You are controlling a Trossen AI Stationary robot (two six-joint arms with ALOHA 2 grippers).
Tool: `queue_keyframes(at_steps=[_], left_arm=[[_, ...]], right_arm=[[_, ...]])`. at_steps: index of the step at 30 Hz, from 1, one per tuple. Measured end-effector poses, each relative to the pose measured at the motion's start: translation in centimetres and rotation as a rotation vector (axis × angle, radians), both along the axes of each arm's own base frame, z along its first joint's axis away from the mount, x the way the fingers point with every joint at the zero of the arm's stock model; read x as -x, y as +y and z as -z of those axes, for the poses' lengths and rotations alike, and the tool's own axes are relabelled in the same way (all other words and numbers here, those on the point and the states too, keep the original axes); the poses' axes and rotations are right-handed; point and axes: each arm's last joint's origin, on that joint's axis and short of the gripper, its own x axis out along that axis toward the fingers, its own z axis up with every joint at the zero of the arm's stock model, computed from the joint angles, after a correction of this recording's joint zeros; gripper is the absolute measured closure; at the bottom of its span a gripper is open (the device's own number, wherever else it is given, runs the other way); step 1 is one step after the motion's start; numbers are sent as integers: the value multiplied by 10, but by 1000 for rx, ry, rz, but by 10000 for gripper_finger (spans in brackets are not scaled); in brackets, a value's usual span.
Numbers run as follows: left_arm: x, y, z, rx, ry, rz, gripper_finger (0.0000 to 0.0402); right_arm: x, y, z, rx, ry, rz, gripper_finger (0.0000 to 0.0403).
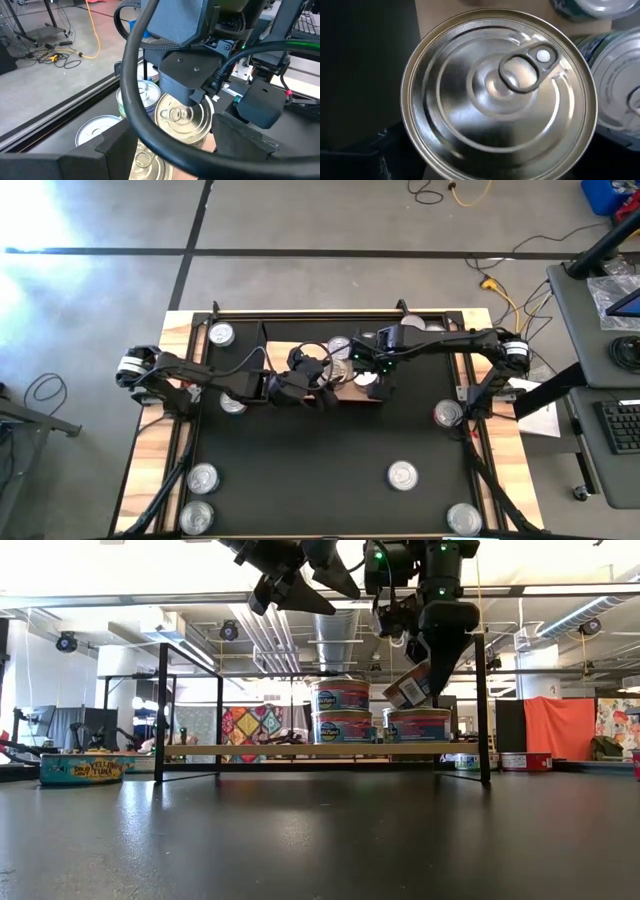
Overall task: Stack canned seafood by type on shelf
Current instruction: Stack the blue and orange tuna can on the right blue and orange tuna can
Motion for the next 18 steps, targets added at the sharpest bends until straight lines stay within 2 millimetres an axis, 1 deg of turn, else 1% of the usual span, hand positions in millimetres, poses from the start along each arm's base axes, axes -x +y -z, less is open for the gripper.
queue_keyframes(at_steps=[11,18], left_arm=[[0,0,-1,9,-11,3,167],[0,0,-1,9,-12,4,167]], right_arm=[[1,0,0,6,16,-54,4],[4,1,-13,-1,52,-76,3]])
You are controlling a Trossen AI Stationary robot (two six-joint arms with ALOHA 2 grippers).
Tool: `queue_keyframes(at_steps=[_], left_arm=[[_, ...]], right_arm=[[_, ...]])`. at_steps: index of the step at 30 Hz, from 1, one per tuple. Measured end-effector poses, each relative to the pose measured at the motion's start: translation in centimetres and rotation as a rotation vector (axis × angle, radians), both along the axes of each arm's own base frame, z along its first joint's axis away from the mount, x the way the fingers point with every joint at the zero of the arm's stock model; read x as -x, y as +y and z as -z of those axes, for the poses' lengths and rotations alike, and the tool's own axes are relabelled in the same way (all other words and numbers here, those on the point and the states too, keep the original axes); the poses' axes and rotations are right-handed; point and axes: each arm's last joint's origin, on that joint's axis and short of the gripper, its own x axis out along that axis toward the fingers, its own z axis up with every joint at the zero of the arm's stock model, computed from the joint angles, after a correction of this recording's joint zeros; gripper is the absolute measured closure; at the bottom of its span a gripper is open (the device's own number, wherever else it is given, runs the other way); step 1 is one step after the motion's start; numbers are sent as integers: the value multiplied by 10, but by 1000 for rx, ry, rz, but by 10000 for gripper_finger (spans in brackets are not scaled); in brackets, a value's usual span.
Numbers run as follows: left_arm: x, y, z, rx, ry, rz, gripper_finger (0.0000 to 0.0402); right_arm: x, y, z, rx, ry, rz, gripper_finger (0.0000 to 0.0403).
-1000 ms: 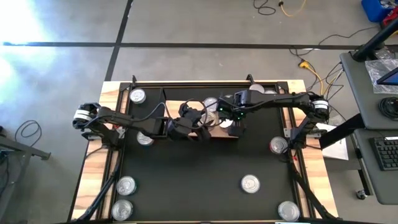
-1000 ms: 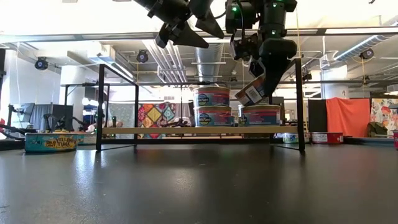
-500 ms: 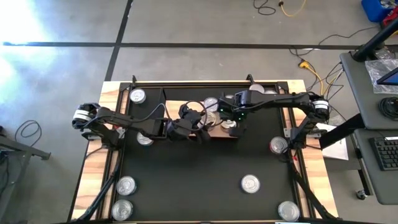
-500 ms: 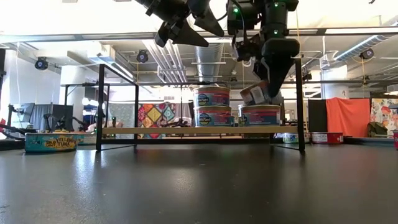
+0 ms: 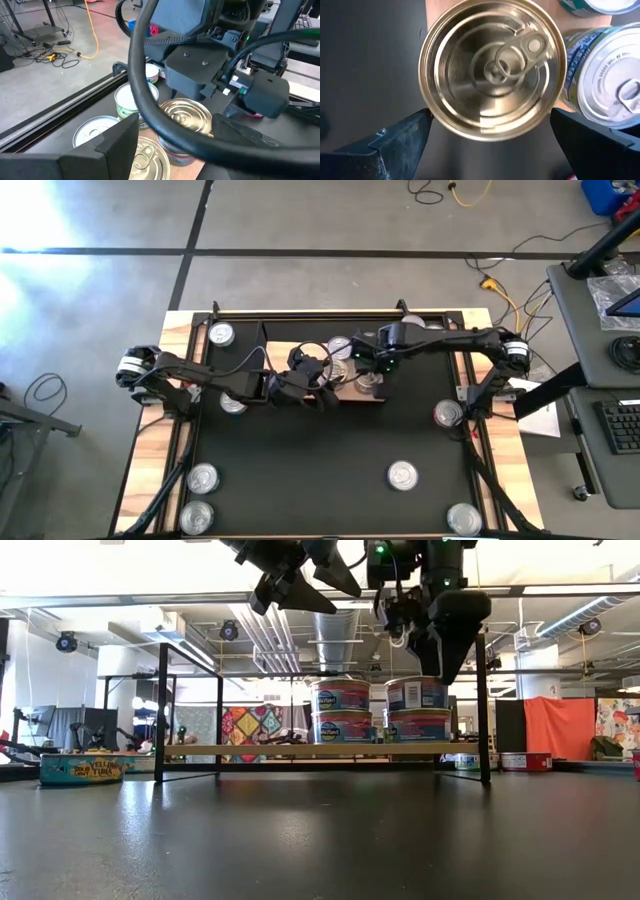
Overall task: Stack canned seafood by type on shelf
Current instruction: Stack the blue and orange tuna can on the right blue and orange tuna can
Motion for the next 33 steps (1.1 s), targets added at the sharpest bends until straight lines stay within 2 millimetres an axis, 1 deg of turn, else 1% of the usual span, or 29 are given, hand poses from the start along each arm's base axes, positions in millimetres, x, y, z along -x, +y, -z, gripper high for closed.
queue_keyframes(at_steps=[6,9,13,16,18,20,22,24,27,31,32,33], left_arm=[[0,0,-1,-4,1,1,167],[5,-5,-9,-1,-24,16,167],[22,-25,-30,-13,-66,69,167],[39,-40,-41,-48,-48,49,167],[51,-47,-46,-58,-40,15,167],[63,-54,-50,-37,-39,-3,167],[72,-59,-52,3,-46,4,167],[77,-65,-54,32,-56,17,167],[81,-73,-55,47,-72,39,167],[83,-79,-56,45,-81,38,167],[83,-79,-56,45,-81,38,167],[84,-79,-56,44,-82,35,167]], right_arm=[[0,0,-13,1,-8,4,3],[-1,-1,-23,9,-27,42,3],[-3,-2,-32,48,-62,127,3],[-3,-4,-33,114,-60,181,6],[-2,-5,-31,159,-50,224,20],[-1,-6,-31,172,-43,263,46],[0,-6,-31,169,-36,295,88],[1,-5,-31,160,-32,317,140],[0,-4,-29,120,-29,341,233],[-5,-3,-20,72,-5,344,355],[-6,-3,-18,72,1,343,375],[-8,-3,-16,73,9,342,381]])
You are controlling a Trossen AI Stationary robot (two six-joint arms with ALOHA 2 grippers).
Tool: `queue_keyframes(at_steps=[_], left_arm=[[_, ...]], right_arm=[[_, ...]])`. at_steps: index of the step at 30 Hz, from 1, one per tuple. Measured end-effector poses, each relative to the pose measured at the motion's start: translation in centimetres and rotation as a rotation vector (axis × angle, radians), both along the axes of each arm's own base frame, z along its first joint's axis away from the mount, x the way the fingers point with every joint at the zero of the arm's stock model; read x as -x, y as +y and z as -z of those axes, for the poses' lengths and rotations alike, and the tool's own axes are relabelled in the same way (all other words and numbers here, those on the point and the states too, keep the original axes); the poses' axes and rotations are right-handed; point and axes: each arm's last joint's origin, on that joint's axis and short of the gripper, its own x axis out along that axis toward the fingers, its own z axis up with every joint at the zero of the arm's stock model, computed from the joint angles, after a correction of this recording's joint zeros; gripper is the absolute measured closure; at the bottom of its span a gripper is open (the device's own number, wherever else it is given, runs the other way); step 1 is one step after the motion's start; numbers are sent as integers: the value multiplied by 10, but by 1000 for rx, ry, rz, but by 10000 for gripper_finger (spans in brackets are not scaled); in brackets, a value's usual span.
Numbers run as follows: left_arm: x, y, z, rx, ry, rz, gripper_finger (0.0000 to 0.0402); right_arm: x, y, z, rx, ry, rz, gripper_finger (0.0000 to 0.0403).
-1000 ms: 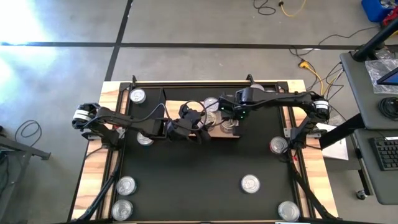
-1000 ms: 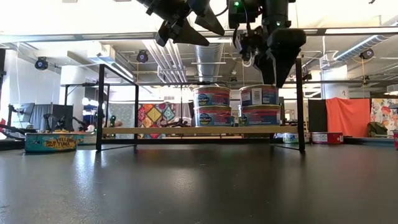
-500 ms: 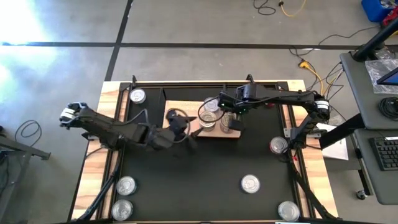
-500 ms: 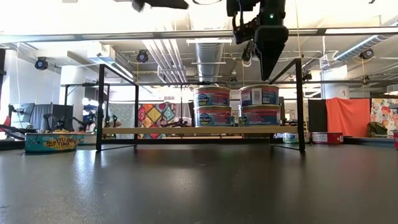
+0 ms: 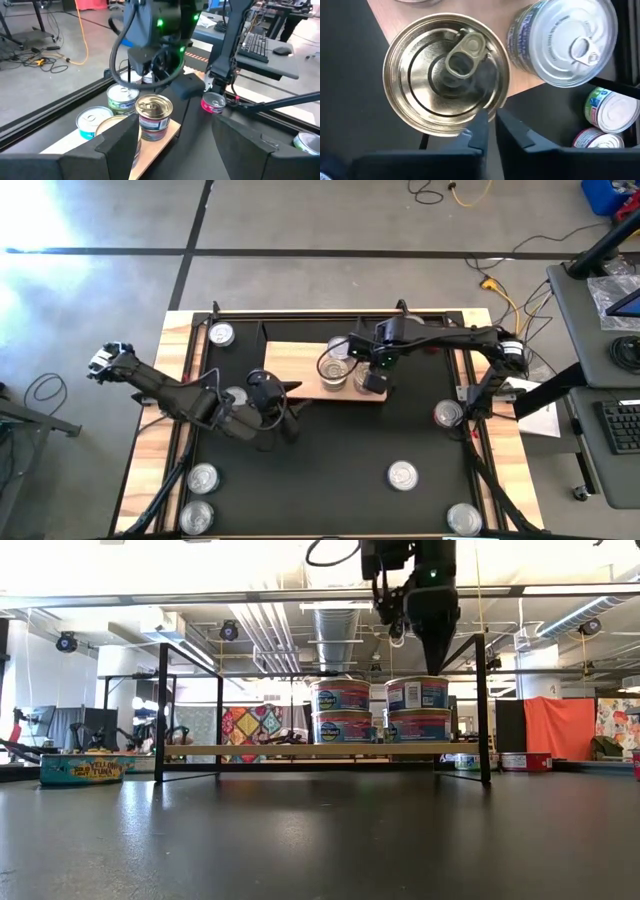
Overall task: Stack canned seafood by type on shelf
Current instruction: Stack the blue and orange tuna can on the right blue and orange tuna can
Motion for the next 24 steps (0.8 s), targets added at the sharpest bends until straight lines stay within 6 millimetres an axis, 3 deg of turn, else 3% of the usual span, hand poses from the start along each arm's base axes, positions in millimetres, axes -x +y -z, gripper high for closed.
queue_keyframes(at_steps=[11,24], left_arm=[[3,-3,-2,4,-10,9,167],[4,-3,-2,-22,5,2,167]], right_arm=[[-7,2,18,-113,77,-1,393],[-14,12,3,-446,-58,4,394]])
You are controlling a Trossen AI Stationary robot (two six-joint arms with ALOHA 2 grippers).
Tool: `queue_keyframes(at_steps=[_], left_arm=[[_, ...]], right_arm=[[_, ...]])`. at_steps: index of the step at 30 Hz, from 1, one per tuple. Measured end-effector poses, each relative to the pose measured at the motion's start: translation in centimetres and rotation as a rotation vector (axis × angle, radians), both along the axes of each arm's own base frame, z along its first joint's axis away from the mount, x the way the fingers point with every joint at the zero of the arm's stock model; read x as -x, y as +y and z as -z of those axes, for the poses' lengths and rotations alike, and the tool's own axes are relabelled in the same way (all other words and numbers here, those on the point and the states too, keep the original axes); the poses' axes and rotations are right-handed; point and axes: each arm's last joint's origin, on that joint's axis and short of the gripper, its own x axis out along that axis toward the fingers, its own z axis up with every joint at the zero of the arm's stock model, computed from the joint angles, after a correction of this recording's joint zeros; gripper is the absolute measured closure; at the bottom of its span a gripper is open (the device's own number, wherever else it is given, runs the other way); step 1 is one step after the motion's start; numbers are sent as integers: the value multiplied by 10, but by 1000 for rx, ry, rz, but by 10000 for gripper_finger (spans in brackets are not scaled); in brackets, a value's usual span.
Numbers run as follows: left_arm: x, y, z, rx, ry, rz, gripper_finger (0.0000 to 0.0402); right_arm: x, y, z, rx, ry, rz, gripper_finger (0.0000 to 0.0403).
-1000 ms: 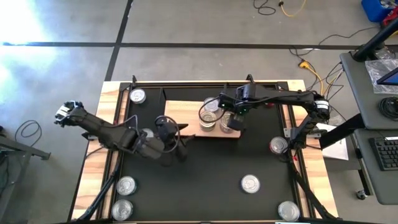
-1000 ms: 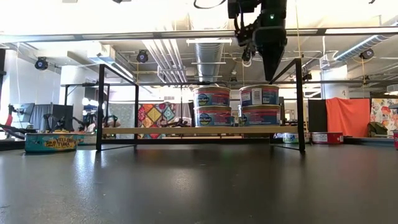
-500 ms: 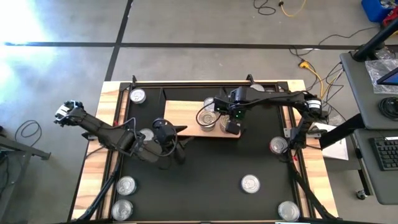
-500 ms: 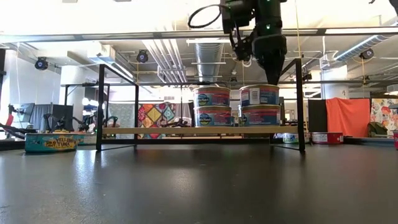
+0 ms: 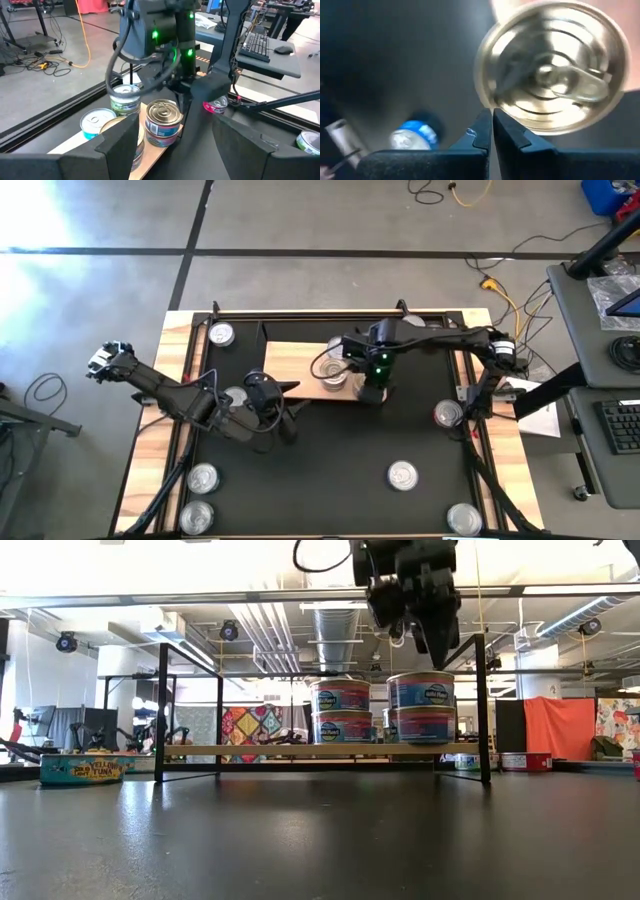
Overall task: Stack canned seafood by type on shelf
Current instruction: Stack the blue and orange tuna can on the right blue and orange tuna can
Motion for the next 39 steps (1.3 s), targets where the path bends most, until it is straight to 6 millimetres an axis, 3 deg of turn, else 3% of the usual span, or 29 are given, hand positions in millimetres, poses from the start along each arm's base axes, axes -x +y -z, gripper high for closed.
queue_keyframes(at_steps=[5,10,22,30,39], left_arm=[[0,0,1,-4,8,0,167],[0,0,1,-5,11,1,167],[2,0,0,-5,11,1,167],[4,2,-3,1,2,0,167],[4,2,-2,-3,8,2,167]], right_arm=[[-2,-3,-10,94,-21,-4,394],[5,-7,-9,258,85,-3,394],[-4,5,13,82,142,-61,394],[-18,4,10,15,-32,-43,394],[-20,2,7,2,-73,-21,394]])
